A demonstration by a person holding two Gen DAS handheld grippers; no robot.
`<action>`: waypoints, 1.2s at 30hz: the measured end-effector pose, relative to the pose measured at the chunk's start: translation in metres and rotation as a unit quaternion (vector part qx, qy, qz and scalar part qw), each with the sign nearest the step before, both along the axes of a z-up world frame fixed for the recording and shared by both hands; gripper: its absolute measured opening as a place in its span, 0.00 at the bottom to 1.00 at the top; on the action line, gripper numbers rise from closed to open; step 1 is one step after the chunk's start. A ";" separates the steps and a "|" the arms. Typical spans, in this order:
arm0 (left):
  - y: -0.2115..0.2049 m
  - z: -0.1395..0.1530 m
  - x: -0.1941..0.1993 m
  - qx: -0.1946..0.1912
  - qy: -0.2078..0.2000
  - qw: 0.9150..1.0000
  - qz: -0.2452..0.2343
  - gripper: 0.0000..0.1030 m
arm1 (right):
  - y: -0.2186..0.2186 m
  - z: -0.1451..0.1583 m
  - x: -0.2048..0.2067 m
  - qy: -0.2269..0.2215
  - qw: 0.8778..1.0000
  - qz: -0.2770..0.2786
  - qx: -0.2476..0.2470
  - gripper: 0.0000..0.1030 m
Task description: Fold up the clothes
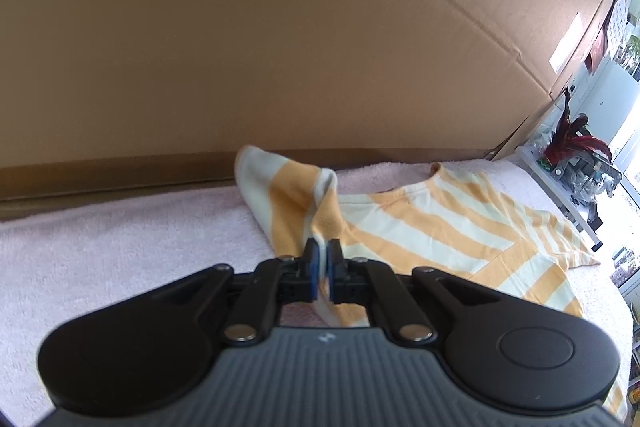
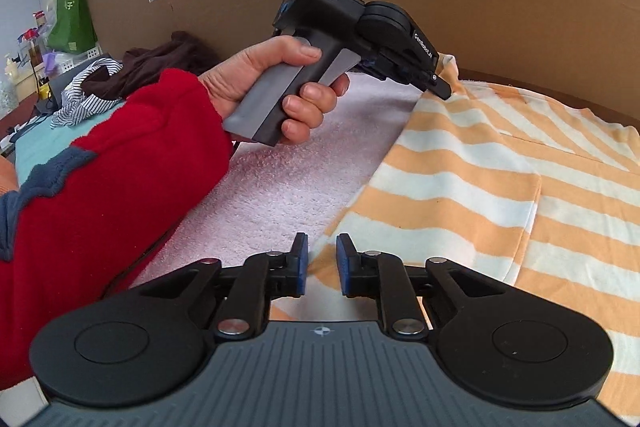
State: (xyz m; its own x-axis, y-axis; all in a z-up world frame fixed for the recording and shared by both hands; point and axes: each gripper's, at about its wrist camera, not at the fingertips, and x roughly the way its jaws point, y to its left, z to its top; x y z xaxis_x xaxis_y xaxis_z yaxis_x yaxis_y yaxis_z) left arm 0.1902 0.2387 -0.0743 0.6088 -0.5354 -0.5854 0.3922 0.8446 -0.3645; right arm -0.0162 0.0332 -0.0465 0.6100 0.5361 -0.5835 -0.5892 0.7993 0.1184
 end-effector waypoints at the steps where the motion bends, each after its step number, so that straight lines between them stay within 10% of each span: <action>1: 0.000 0.000 0.000 0.001 -0.001 1.000 0.000 0.00 | -0.003 0.001 -0.003 0.001 1.000 -0.005 0.003 0.08; 14: -0.002 0.002 -0.002 0.009 -0.005 1.000 0.000 0.00 | 0.000 0.006 -0.008 -0.002 1.000 -0.008 0.020 0.03; 17: -0.005 0.001 -0.003 0.018 -0.008 1.000 -0.003 0.01 | 0.000 0.006 -0.010 -0.015 1.000 -0.018 0.002 0.44; 24: -0.011 0.003 -0.005 0.040 -0.024 0.999 0.004 0.02 | 0.009 -0.001 -0.012 -0.030 0.999 -0.024 -0.019 0.05; 36: -0.021 0.006 -0.008 0.079 -0.038 0.996 0.014 0.10 | 0.012 0.004 -0.015 -0.018 0.999 -0.016 0.023 0.13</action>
